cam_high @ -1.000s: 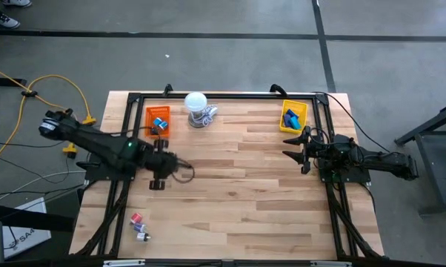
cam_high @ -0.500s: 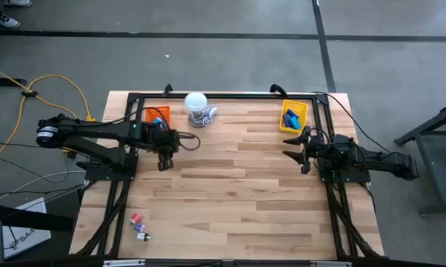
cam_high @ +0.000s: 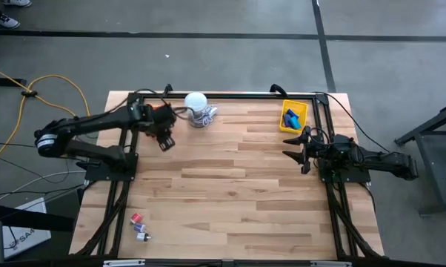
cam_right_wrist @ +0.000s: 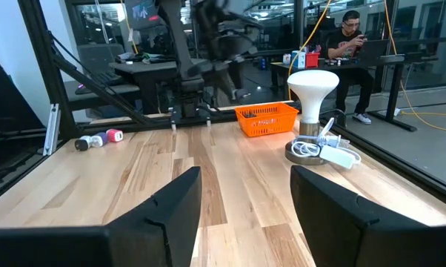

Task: Pick & Place Office items
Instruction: Put the black charger adapter into the orange basket

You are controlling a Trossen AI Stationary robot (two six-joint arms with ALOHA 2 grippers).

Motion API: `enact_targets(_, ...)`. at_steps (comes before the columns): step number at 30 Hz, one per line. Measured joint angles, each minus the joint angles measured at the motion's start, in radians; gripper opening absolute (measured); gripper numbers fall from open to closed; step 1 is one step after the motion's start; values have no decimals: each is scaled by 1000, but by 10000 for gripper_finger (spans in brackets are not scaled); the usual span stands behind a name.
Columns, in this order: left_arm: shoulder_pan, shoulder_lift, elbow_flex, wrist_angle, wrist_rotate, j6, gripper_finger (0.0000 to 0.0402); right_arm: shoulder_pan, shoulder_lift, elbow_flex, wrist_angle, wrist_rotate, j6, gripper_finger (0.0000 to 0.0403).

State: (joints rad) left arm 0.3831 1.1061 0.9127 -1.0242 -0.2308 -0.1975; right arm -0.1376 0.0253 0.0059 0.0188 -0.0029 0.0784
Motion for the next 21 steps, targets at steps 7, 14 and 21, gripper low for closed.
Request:
enact_targets(7, 212, 0, 0, 5, 19, -32, 148, 0, 0, 0, 0, 0, 0, 195)
enact_targets(14, 368, 17, 0, 97, 15, 19, 148, 0, 0, 0, 0, 0, 0, 195)
enact_targets(21, 436, 128, 0, 132, 11, 33, 148, 0, 0, 0, 0, 0, 0, 195)
